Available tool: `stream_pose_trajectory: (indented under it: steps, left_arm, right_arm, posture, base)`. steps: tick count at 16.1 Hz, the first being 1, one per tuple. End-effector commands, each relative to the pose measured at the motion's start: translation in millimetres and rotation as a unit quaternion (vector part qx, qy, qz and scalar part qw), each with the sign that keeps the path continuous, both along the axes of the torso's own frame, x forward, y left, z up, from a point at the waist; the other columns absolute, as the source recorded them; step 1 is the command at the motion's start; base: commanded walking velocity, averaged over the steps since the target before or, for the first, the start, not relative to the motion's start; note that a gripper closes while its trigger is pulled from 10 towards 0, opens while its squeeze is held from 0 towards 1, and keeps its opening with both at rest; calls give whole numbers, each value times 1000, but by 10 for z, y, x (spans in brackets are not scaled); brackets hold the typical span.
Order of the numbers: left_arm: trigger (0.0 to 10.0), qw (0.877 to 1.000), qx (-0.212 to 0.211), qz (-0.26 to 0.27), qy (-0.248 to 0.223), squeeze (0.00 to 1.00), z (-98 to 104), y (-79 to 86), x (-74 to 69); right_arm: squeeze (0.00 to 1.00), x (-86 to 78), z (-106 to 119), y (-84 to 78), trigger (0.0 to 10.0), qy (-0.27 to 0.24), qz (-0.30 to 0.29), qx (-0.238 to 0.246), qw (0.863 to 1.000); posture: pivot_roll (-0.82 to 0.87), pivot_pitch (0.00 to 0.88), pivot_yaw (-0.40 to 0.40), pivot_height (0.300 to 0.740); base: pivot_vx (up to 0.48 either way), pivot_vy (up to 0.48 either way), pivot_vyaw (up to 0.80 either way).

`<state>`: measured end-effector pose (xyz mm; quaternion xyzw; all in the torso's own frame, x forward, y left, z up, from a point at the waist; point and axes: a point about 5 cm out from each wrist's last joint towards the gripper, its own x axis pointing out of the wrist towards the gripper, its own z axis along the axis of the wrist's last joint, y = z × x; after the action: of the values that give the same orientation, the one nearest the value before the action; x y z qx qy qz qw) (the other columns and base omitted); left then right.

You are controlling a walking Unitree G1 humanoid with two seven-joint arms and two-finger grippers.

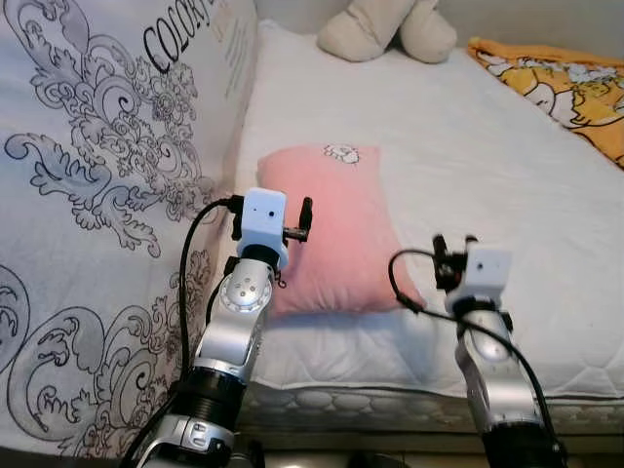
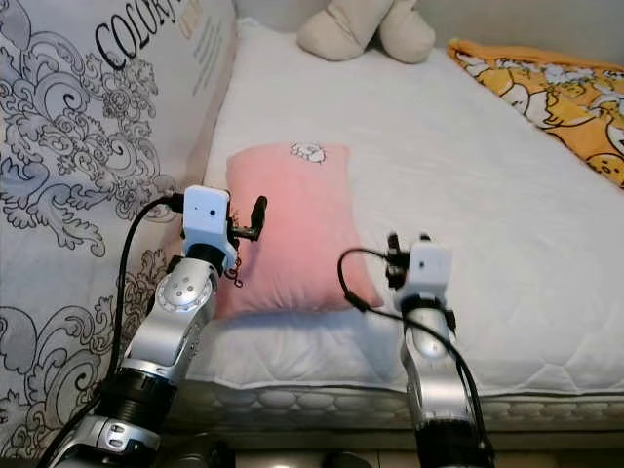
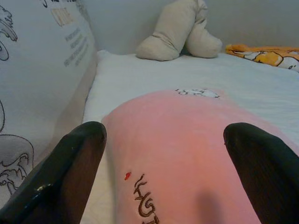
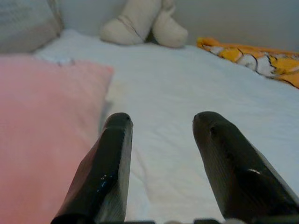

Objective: Clean up the room

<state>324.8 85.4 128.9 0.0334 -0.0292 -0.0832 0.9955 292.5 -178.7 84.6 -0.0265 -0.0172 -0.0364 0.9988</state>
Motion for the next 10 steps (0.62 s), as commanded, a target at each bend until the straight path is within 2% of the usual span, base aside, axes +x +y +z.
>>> stream_pose_trajectory:
  steps: [1, 3, 4, 5, 7, 8, 10]
  left_arm:
    - [10000, 1000, -2, -11, -5, 0, 72, -27, 16]
    - [10000, 999, -10, -11, 35, 0, -42, 60, 21]
    - [10000, 999, -12, -7, 50, 0, -95, 103, 28]
    - [10000, 997, -12, -3, 82, 1000, -186, 145, 77]
    - [10000, 995, -13, -1, 95, 1000, -207, 144, 128]
    - [10000, 994, -19, 0, 112, 1000, -238, 150, 160]
    - [10000, 987, -42, 11, 153, 1000, -334, 201, 188]
  right_arm:
    - [0, 8, 40, 8, 10000, 4, 5, 20, 1000]
    - [0, -20, -38, 13, 10000, 35, 19, 50, 998]
    - [110, -17, -76, -20, 10000, 49, 17, 64, 997]
    - [1000, 31, -98, -48, 10000, 59, 39, 84, 994]
    - [1000, 99, -73, -118, 10000, 60, 22, 119, 991]
    - [1000, 144, -48, -144, 10000, 60, 20, 167, 984]
    - [1000, 187, -42, -209, 10000, 61, 6, 207, 976]
  posture:
    - [45, 0, -47, 740]
    - [43, 0, -43, 740]
    - [42, 0, -42, 740]
    - [42, 0, -41, 740]
    - [43, 0, -43, 740]
    - [40, 0, -42, 740]
    - [37, 0, -34, 740]
  base:
    - [0, 0, 0]
    - [0, 0, 0]
    - [0, 0, 0]
    - [0, 0, 0]
    - [0, 0, 0]
    - [0, 0, 0]
    - [0, 0, 0]
